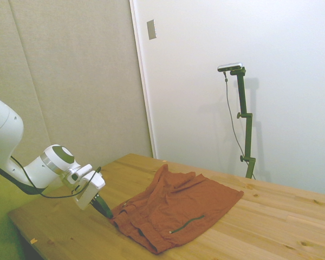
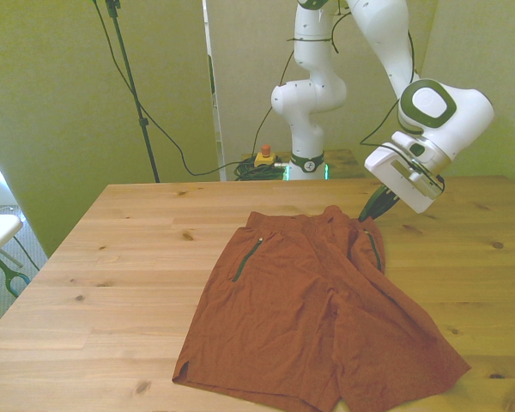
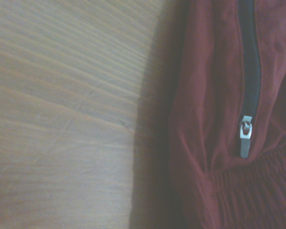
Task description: Fold the shorts
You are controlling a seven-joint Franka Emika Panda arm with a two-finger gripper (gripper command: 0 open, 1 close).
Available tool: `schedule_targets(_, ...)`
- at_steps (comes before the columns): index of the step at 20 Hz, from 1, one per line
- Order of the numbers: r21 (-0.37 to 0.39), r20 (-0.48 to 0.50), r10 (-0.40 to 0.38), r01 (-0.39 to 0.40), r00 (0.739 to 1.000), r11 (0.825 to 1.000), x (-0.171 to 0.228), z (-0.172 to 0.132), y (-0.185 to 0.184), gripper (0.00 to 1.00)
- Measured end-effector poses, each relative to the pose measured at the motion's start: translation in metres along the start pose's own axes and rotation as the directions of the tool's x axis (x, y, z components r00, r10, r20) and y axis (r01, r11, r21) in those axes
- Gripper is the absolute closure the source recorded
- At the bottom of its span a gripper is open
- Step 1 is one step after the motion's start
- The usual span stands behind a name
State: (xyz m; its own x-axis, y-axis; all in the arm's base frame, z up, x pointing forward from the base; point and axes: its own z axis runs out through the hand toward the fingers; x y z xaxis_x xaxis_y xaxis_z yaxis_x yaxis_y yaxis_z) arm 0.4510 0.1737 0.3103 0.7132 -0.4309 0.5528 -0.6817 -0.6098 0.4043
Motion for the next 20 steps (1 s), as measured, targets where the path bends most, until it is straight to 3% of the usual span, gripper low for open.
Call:
schedule_targets(11, 0.138, 0.021, 0.066, -0.068, 0.998, 0.988, 0.014, -0.075, 0.063, 1.0)
schedule_targets(16, 0.26, 0.147, 0.106, -0.142, 0.983, 0.955, 0.036, -0.083, 0.088, 1.0)
schedule_targets(20, 0.287, 0.212, 0.134, -0.193, 0.968, 0.938, 0.068, -0.079, 0.119, 1.0)
